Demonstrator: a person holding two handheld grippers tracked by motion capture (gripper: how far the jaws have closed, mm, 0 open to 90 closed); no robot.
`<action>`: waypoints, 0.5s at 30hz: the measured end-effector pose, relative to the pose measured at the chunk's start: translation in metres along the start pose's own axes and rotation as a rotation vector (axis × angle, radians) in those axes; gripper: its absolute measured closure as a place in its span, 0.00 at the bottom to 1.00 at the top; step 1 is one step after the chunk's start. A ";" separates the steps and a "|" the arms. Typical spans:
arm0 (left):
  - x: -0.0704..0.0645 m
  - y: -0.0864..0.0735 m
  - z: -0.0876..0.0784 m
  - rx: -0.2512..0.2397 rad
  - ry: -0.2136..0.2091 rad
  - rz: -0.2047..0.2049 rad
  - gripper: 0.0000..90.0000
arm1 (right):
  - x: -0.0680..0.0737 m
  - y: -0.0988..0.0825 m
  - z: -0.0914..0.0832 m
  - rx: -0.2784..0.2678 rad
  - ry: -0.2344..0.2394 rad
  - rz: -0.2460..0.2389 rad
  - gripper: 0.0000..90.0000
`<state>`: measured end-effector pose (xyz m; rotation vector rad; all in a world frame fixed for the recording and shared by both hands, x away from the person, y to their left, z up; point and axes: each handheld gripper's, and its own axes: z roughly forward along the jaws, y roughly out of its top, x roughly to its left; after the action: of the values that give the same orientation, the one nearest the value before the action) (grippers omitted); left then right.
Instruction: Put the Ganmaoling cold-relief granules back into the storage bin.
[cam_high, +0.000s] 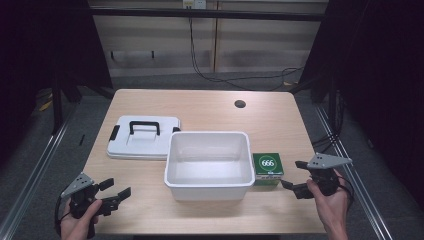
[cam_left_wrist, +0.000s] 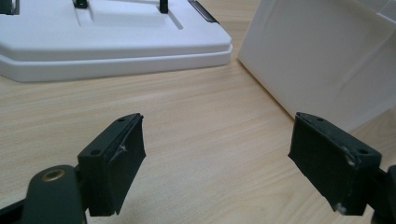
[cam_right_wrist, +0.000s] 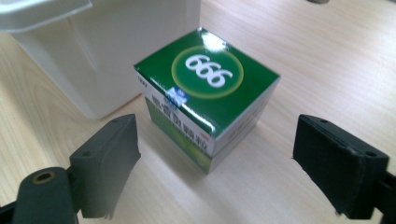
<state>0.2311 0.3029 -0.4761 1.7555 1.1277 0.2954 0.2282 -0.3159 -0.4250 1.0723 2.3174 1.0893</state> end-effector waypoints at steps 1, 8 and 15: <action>0.000 0.000 0.000 -0.001 -0.002 0.000 0.20 | 0.000 0.003 0.000 -0.002 -0.003 -0.008 0.15; 0.001 0.000 0.000 -0.004 -0.002 -0.007 0.20 | -0.001 0.023 0.004 0.065 0.045 -0.082 0.15; 0.001 0.000 -0.001 -0.003 -0.007 0.003 0.20 | -0.004 0.048 0.012 0.132 0.095 -0.143 0.15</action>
<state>0.2314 0.3043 -0.4758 1.7544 1.1190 0.2934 0.2610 -0.2933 -0.3961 0.9017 2.5287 0.9641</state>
